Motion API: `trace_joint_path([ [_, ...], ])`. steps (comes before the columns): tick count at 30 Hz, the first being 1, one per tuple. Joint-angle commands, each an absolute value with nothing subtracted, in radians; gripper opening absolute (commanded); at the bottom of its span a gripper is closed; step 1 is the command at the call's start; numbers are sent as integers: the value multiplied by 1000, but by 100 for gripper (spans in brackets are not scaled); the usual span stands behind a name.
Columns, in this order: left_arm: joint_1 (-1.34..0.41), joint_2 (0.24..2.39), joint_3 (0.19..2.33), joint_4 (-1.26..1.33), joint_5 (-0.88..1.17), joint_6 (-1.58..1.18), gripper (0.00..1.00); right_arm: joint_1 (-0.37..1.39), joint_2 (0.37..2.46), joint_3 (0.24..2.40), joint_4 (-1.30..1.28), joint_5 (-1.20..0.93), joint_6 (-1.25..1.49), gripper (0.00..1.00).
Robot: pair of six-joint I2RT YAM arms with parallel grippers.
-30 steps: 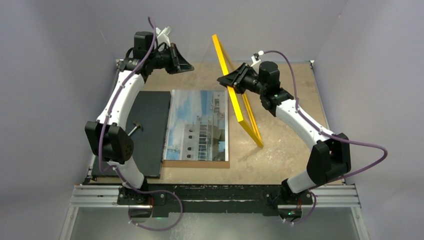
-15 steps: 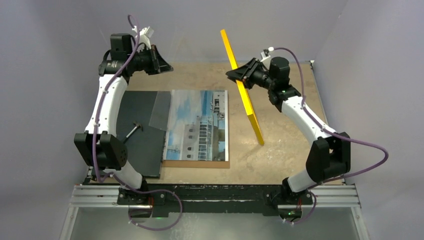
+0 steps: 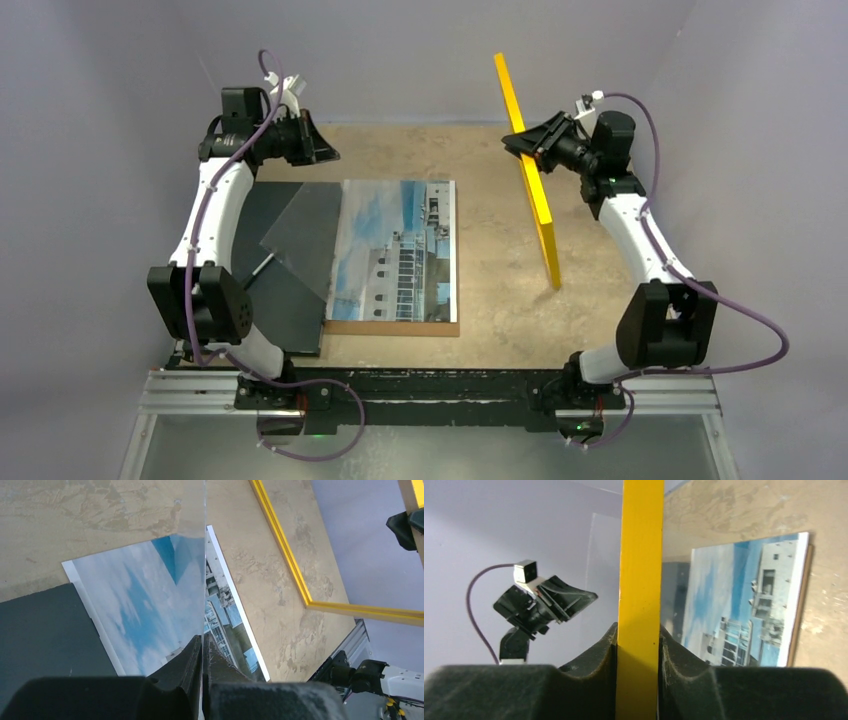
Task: Put the photo into the frame
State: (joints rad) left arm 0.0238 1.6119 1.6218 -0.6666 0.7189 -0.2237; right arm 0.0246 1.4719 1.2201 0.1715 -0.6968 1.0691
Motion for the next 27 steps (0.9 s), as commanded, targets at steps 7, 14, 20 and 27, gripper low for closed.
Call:
trace_joint_path([
  [7,29,1577,1610,-570,782,-219,0,38,1576,1627,-347,-666,603,0],
  [14,29,1579,1553,-569,789,-214,0,110,1491,1546,-275,-704,601,0],
  [20,33,1555,1514,-591,639,-155,0,119,1432,1500,-211,-797,646,0],
  [27,53,1495,1439,-523,423,-58,1,183,1415,1393,-146,-824,691,0],
])
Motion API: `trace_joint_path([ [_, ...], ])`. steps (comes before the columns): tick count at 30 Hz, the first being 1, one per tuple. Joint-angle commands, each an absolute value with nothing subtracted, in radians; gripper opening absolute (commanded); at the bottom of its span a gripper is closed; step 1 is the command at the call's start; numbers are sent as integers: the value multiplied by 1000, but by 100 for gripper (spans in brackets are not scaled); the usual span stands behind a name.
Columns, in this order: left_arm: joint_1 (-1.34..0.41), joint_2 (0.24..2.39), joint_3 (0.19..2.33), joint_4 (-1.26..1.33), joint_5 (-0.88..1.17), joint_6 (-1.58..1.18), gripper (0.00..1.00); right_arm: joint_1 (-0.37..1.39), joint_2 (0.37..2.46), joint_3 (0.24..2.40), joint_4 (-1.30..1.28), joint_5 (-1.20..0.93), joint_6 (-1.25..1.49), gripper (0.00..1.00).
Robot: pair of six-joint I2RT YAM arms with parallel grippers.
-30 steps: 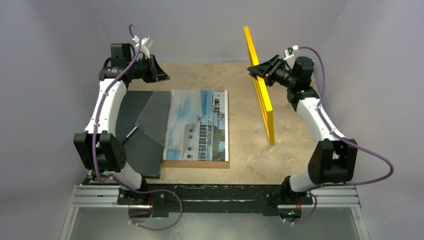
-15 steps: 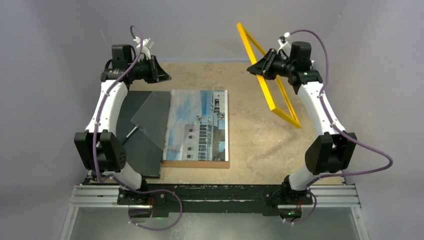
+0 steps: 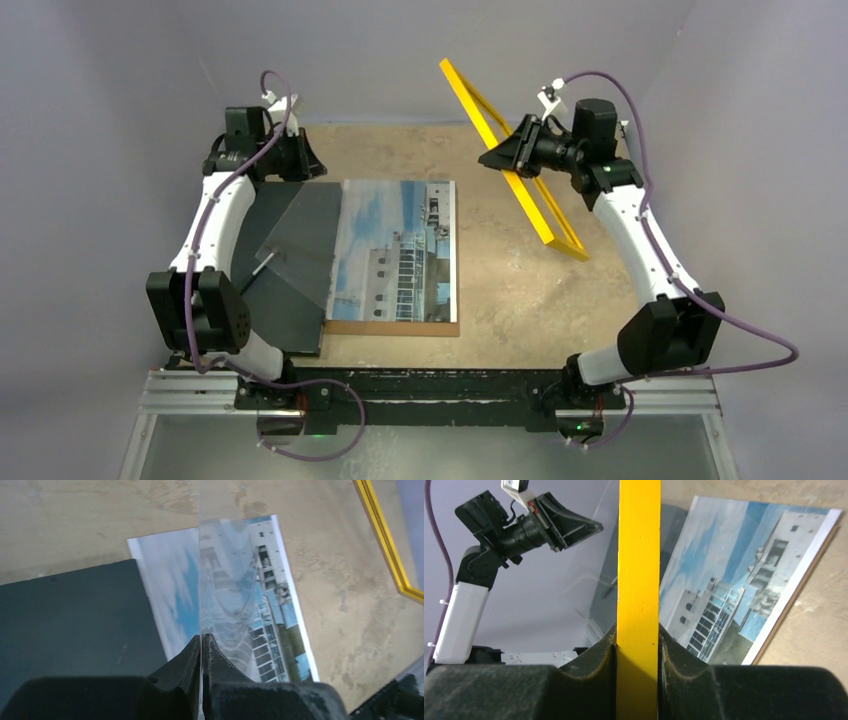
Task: Put the photo into the frame
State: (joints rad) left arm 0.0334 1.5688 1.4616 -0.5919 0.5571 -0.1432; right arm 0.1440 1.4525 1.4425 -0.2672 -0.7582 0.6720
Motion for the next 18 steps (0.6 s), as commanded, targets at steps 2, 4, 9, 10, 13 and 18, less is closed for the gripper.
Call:
trace_joint_path([
  [2,54,1489,1412,-508,390,-32,1,207,1414,1370,-122,-819,704,0],
  [4,55,1494,1386,-501,356,-10,1,227,1419,1366,-118,-816,703,0],
  [9,72,1511,1340,-487,297,45,7,262,1443,1389,-137,-805,694,0],
  [10,78,1513,1333,-481,283,54,9,266,1449,1398,-148,-803,687,0],
  [13,99,1518,1307,-450,242,76,11,277,1461,1405,-157,-799,677,0],
  [18,148,1550,1275,-408,207,94,11,328,1480,1388,-148,-789,677,0],
])
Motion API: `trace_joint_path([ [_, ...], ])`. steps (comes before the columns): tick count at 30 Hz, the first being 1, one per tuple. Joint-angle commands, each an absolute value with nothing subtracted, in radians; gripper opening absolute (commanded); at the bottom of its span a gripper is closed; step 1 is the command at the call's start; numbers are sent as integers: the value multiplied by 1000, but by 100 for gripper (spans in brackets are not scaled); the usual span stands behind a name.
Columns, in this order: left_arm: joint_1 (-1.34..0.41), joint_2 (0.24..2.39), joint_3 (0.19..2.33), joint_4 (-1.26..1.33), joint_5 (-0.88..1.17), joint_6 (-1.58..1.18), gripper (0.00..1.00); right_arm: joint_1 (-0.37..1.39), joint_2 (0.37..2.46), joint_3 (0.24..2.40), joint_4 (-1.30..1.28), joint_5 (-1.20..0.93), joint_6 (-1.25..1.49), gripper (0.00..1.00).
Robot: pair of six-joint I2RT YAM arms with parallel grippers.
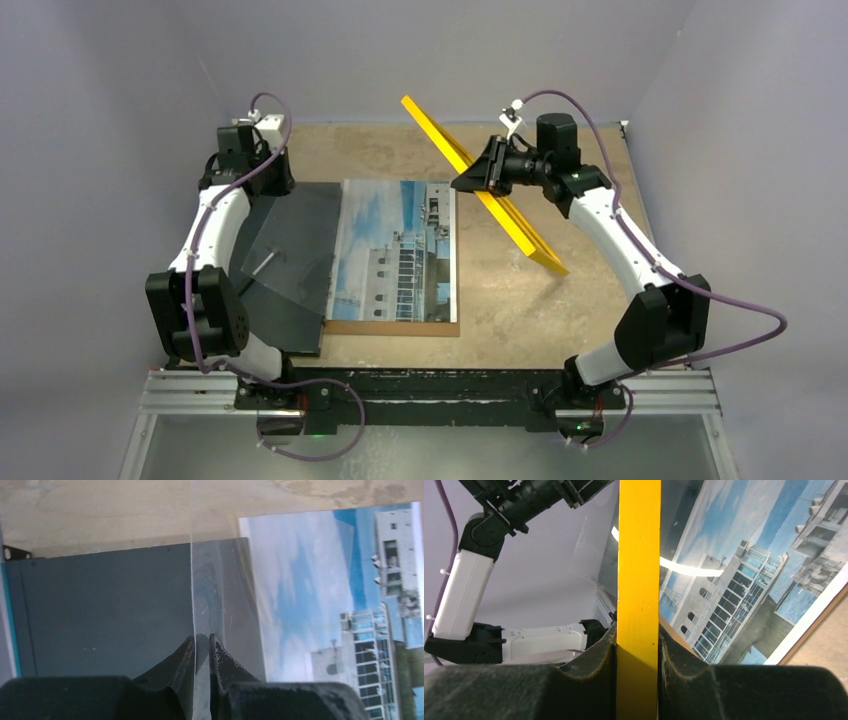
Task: Put the photo into the frame
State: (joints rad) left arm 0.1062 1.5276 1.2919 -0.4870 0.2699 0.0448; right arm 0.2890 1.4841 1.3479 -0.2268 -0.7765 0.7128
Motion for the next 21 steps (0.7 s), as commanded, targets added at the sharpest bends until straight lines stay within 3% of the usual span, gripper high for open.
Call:
trace_joint_path([
  [1,154,1557,1272,-402,203,99,11,335,1482,1386,-147,-787,677,0],
  [13,193,1627,1210,-327,155,116,10,372,1486,1404,-164,-776,664,0],
  [16,198,1636,1198,-314,127,114,32,373,1485,1404,-167,-773,660,0],
  [21,204,1624,1194,-307,112,119,37,373,1489,1388,-161,-774,658,0],
])
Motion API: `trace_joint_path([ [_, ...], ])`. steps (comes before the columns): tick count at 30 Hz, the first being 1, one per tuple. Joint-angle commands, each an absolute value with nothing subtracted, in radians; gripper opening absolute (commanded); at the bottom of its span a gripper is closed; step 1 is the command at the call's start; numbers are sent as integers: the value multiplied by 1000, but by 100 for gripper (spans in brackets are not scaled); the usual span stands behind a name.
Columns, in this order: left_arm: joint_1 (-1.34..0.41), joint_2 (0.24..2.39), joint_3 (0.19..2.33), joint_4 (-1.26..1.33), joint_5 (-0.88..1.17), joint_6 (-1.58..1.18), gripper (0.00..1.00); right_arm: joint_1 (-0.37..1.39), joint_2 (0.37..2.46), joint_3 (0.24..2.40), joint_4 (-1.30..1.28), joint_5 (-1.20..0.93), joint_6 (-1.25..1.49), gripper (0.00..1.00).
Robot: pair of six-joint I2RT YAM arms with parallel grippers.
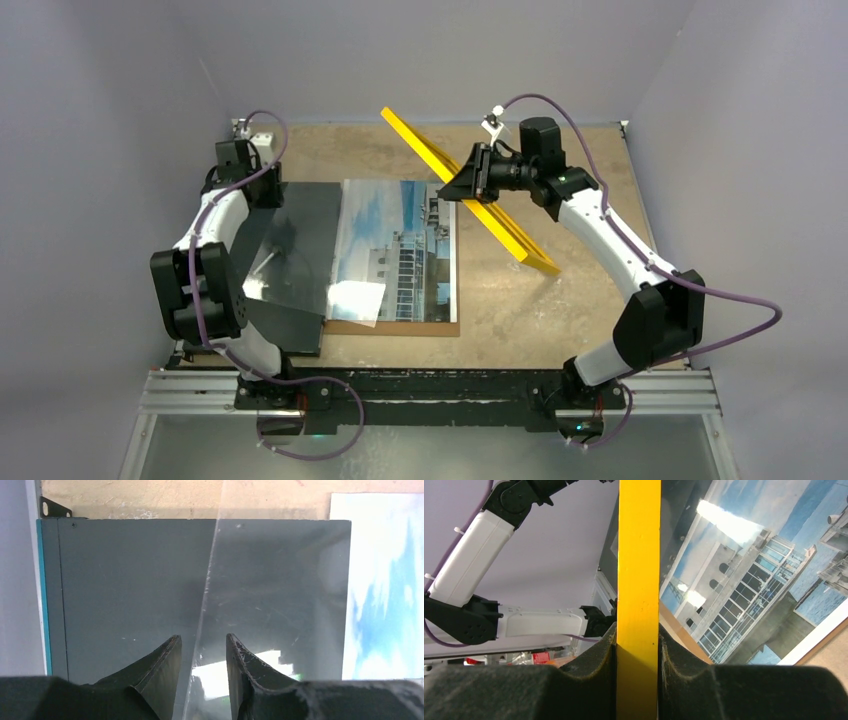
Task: Put the photo into the frame
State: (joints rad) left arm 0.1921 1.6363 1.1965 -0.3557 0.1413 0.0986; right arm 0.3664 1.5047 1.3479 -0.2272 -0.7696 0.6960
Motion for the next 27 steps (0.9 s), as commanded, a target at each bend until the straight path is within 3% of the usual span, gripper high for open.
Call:
trace_joint_path([
  [1,204,1621,1192,-304,112,123,37,373,1488,1386,-159,-773,658,0],
  [9,231,1599,1267,-329,191,131,41,373,1488,1407,-170,-764,660,0],
  [12,237,1581,1398,-370,423,237,54,373,1494,1446,-191,-753,652,0],
  [13,236,1576,1445,-393,525,289,63,373,1499,1459,-195,-752,648,0],
  [14,236,1572,1500,-425,646,358,79,373,1503,1473,-206,-751,642,0],
  [17,201,1554,1654,-552,897,575,87,374,1517,1508,-245,-739,614,0],
  [21,-51,1518,1780,-728,784,970,91,373,1517,1507,-256,-736,602,0],
  [27,-480,1462,1671,-665,428,1382,93,377,1487,1484,-270,-739,577,0],
])
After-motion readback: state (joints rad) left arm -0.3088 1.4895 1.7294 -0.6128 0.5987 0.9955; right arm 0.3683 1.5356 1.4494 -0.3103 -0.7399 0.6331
